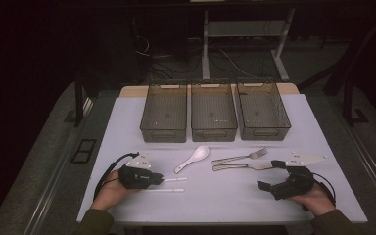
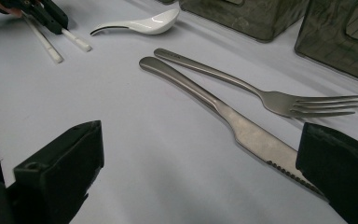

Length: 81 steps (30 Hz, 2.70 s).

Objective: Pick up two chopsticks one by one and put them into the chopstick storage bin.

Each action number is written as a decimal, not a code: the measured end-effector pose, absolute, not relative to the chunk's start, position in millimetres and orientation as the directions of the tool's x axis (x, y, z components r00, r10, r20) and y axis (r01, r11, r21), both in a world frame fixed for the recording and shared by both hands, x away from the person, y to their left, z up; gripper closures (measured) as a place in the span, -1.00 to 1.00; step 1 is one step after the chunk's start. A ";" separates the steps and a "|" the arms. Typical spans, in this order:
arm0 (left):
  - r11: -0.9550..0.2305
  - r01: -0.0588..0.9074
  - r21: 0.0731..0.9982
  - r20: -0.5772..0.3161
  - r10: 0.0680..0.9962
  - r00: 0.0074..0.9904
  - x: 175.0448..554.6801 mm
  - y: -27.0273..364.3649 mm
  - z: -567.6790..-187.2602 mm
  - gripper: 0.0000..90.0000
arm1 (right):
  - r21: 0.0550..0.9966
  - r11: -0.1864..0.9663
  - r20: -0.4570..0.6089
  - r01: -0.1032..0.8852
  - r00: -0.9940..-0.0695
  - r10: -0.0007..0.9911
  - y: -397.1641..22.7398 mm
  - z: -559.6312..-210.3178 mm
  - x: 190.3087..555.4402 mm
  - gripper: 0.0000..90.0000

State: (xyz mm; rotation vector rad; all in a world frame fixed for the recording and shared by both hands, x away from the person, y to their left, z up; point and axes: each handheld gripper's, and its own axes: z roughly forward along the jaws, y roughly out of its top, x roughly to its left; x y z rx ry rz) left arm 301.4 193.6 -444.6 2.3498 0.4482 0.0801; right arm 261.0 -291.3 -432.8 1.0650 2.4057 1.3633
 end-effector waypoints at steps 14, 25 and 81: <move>-0.691 0.218 0.689 -0.070 0.236 0.969 310.9 194.2 -445.1 0.85 | 0.803 0.323 0.189 0.500 -0.729 0.658 -291.1 -433.4 261.8 -0.98; -0.694 0.196 0.693 -0.044 0.230 0.972 312.4 190.4 -444.1 0.87 | 0.805 0.321 0.190 0.499 -0.729 0.658 -291.4 -433.3 261.8 -0.98; -0.460 0.188 0.868 0.048 0.455 0.889 355.4 159.8 -325.4 0.87 | 0.814 0.308 0.187 0.492 -0.725 0.663 -286.3 -439.1 260.6 -0.98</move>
